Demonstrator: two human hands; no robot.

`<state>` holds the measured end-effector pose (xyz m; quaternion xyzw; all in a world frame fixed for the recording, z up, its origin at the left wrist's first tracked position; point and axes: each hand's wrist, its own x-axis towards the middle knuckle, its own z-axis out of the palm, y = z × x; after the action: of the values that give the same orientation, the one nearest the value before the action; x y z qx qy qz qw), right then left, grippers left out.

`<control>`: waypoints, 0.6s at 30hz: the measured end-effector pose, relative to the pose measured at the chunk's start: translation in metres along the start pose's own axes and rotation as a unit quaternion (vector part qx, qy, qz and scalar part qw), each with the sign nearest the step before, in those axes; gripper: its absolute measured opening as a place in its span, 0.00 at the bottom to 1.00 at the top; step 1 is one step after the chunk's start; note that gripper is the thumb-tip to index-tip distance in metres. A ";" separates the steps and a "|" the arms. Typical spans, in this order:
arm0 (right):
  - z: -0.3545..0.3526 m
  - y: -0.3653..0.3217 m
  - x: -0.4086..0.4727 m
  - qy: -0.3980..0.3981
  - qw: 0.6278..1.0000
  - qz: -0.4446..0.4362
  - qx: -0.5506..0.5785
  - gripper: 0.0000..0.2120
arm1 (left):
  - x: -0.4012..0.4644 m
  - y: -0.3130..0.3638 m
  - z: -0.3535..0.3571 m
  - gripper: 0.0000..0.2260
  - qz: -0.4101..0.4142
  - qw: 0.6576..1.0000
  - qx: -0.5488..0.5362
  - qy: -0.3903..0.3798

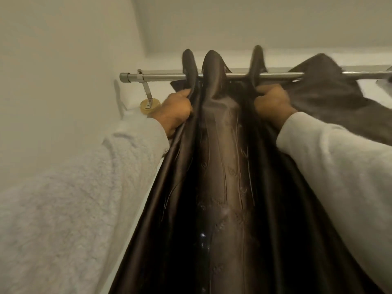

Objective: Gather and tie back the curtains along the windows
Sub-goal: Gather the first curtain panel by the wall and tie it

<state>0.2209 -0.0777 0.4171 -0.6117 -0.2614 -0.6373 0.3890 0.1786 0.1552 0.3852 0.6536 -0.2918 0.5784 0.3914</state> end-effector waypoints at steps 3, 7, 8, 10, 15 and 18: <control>0.033 -0.026 -0.002 -0.151 0.976 -0.060 0.141 0.19 | -0.001 0.013 0.025 0.25 0.018 0.997 -0.040 -0.056; 0.010 -0.016 0.006 -0.198 0.941 -0.011 0.273 0.15 | 0.006 0.003 0.014 0.19 0.006 0.993 -0.098 -0.062; 0.000 -0.006 0.008 -0.173 0.941 -0.014 0.292 0.14 | 0.007 -0.002 0.006 0.20 0.001 0.994 -0.095 -0.057; -0.016 0.014 0.010 -0.017 0.976 -0.075 0.205 0.13 | 0.009 -0.009 -0.004 0.23 -0.005 0.995 -0.091 -0.036; -0.038 0.043 0.020 0.255 0.944 -0.093 -0.187 0.27 | 0.016 0.000 -0.001 0.26 -0.004 0.997 -0.077 -0.007; -0.049 0.043 0.024 0.074 0.987 0.097 -0.103 0.30 | 0.015 0.012 0.004 0.16 -0.008 0.998 -0.039 0.040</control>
<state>0.2293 -0.1455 0.4291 -0.6220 -0.1049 -0.6636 0.4022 0.1734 0.1463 0.4016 0.6164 -0.2925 0.5893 0.4328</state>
